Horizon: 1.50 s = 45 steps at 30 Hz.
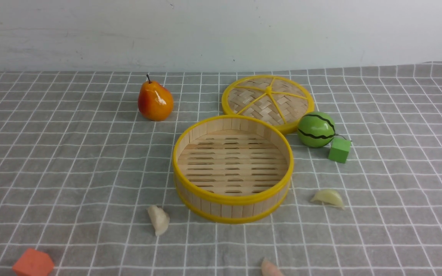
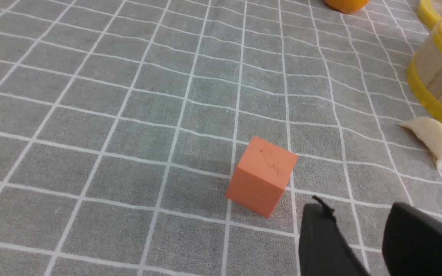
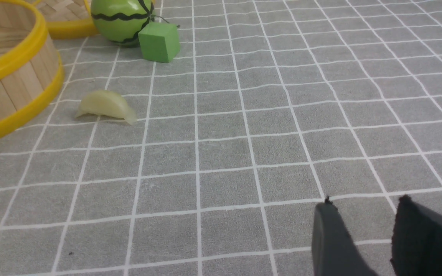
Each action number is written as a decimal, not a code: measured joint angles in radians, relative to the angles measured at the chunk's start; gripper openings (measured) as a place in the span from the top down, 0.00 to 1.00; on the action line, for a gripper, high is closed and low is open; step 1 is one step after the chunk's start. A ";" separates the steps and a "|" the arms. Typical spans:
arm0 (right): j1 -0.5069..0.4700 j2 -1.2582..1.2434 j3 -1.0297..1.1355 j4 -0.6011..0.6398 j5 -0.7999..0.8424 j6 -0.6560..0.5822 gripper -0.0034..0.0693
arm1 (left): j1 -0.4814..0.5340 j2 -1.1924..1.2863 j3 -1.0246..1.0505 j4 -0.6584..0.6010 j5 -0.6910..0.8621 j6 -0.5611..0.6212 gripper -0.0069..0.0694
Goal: Put the dumplings into the steamer on the table with the grey tablecloth.
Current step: 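Reach for and grasp a dumpling on the table with the left gripper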
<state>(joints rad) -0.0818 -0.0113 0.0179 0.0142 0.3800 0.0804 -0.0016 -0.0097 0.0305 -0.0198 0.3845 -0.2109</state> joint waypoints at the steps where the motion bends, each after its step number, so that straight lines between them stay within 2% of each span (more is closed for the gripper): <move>1: 0.000 0.000 0.000 0.002 0.000 0.000 0.62 | 0.000 0.000 0.000 0.020 0.000 0.000 0.60; 5: 0.000 0.000 0.000 0.028 -0.001 0.000 0.62 | 0.000 0.000 0.000 0.042 -0.014 -0.012 0.60; 7: 0.000 0.000 0.000 0.120 -0.001 0.008 0.62 | 0.000 0.000 0.000 -0.069 -0.072 -0.118 0.60; 8: 0.000 0.000 0.000 0.131 -0.001 0.011 0.62 | 0.000 0.000 0.000 -0.084 -0.078 -0.131 0.60; 9: 0.000 0.000 0.000 0.228 0.000 0.036 0.62 | 0.000 0.000 0.000 -0.214 -0.115 -0.221 0.60; 10: 0.000 0.000 0.000 0.262 0.002 0.049 0.62 | 0.000 0.000 0.000 -0.279 -0.125 -0.271 0.60; 11: 0.000 0.000 0.001 0.421 0.013 0.114 0.62 | 0.000 0.000 0.000 -0.434 -0.155 -0.392 0.60; 12: 0.000 0.000 0.004 0.526 0.019 0.162 0.62 | 0.000 0.000 0.000 -0.536 -0.167 -0.485 0.60; 15: 0.000 0.000 0.009 0.777 0.022 0.274 0.62 | 0.000 0.000 0.000 -0.730 -0.185 -0.611 0.60; 16: 0.000 0.000 0.009 0.846 0.020 0.296 0.62 | 0.000 0.000 0.000 -0.768 -0.187 -0.621 0.60; 18: 0.000 0.000 0.009 0.895 0.018 0.303 0.62 | 0.000 0.000 0.000 -0.791 -0.186 -0.611 0.60; 25: 0.000 0.000 0.010 0.901 0.015 0.215 0.62 | 0.000 0.000 0.000 -0.813 -0.177 -0.555 0.60; 28: 0.000 0.000 0.010 0.907 0.015 0.128 0.62 | 0.000 0.000 -0.007 -0.834 -0.160 -0.512 0.60; 32: 0.000 0.000 -0.043 0.947 0.015 0.005 0.67 | 0.000 0.000 -0.159 -0.827 -0.079 -0.157 0.60; 35: 0.000 0.059 -0.131 0.949 0.002 -0.097 0.79 | 0.000 0.047 -0.309 -0.798 0.020 0.160 0.63; 37: 0.000 0.112 -0.175 0.946 -0.002 -0.145 0.84 | 0.000 0.106 -0.358 -0.777 0.063 0.252 0.66; 38: 0.000 0.188 -0.233 0.939 -0.001 -0.235 0.93 | 0.000 0.212 -0.440 -0.730 0.140 0.331 0.72; 39: 0.000 0.262 -0.289 0.929 0.011 -0.310 0.96 | 0.000 0.301 -0.503 -0.684 0.204 0.363 0.78; 40: 0.000 0.275 -0.299 0.927 0.015 -0.322 0.97 | 0.000 0.301 -0.514 -0.675 0.215 0.363 0.79; 42: 0.000 0.448 -0.438 0.890 0.108 -0.479 0.98 | 0.000 0.492 -0.656 -0.569 0.360 0.392 0.92; 45: 0.001 0.627 -0.582 0.822 0.302 -0.617 0.98 | 0.000 0.650 -0.771 -0.459 0.509 0.398 0.93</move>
<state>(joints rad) -0.0807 0.6156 -0.5646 0.8359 0.6816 -0.5370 -0.0016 0.6403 -0.7407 -0.4790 0.8938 0.1870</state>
